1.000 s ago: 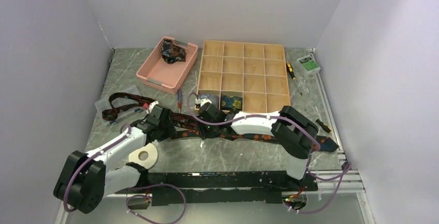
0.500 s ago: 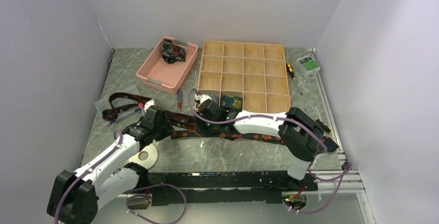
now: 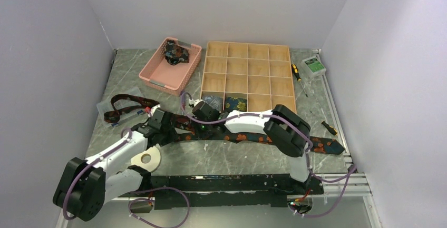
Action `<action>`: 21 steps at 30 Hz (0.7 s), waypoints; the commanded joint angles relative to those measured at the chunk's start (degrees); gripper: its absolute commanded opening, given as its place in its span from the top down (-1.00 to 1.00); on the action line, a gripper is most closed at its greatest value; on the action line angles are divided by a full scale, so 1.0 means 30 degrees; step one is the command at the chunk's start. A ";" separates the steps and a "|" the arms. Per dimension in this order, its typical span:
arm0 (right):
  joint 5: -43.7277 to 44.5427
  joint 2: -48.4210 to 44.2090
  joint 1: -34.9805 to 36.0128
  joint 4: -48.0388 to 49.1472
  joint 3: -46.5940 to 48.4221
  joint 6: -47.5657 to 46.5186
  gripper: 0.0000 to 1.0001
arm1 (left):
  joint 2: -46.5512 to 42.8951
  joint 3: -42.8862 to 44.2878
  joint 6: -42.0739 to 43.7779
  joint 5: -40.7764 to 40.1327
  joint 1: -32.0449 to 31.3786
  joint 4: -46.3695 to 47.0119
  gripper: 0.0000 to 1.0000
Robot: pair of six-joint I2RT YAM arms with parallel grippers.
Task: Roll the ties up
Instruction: Roll the tie at the center of the board.
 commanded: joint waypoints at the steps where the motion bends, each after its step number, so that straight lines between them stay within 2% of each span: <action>1: 0.0576 0.0488 -0.0111 -0.0510 0.0538 0.0219 0.72 | -0.0949 0.0121 -0.0207 -0.0483 0.0077 -0.0204 0.08; 9: 0.0603 0.0977 -0.0566 -0.0053 -0.0331 0.0547 0.74 | -0.1944 0.0259 -0.0020 -0.1017 0.0103 -0.1210 -0.15; 21: 0.0017 0.0949 -0.0663 0.0562 -0.0713 0.0578 0.77 | 0.0490 0.1066 0.0603 -0.1006 0.0469 -0.0035 0.02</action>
